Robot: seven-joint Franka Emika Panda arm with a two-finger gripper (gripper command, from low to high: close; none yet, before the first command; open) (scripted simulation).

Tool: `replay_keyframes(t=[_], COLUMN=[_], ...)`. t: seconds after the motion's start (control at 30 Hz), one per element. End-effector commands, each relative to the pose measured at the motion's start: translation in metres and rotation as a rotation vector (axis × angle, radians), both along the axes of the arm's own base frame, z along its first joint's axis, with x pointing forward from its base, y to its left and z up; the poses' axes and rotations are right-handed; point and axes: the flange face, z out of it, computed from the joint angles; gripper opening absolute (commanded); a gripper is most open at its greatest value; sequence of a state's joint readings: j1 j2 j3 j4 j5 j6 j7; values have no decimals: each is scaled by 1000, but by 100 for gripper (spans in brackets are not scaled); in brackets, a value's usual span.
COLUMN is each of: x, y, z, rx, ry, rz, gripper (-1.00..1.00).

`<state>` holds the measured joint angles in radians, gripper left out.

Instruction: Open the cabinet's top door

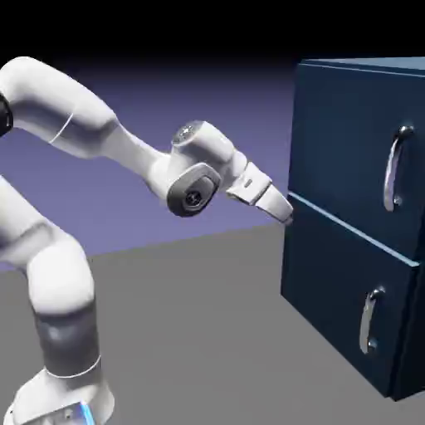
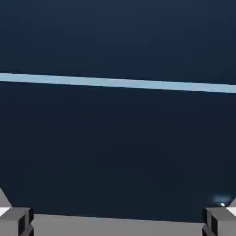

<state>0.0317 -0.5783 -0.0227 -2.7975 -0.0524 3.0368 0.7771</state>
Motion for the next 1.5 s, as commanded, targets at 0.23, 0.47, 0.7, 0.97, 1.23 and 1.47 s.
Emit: replay_keyframes(t=[0.23,0.47,0.7,0.97,1.23,1.47], x=[1,-5,-12,-17,-15,-6], y=[12,12,3,-19,-51,-85], z=[57,99,131,153,159,151], rx=[-13,-18,-15,-3,14,31], ry=[-137,-255,-367,-485,-586,-657], rz=[41,64,74,74,62,46], gripper=[100,100,100,100,100,100])
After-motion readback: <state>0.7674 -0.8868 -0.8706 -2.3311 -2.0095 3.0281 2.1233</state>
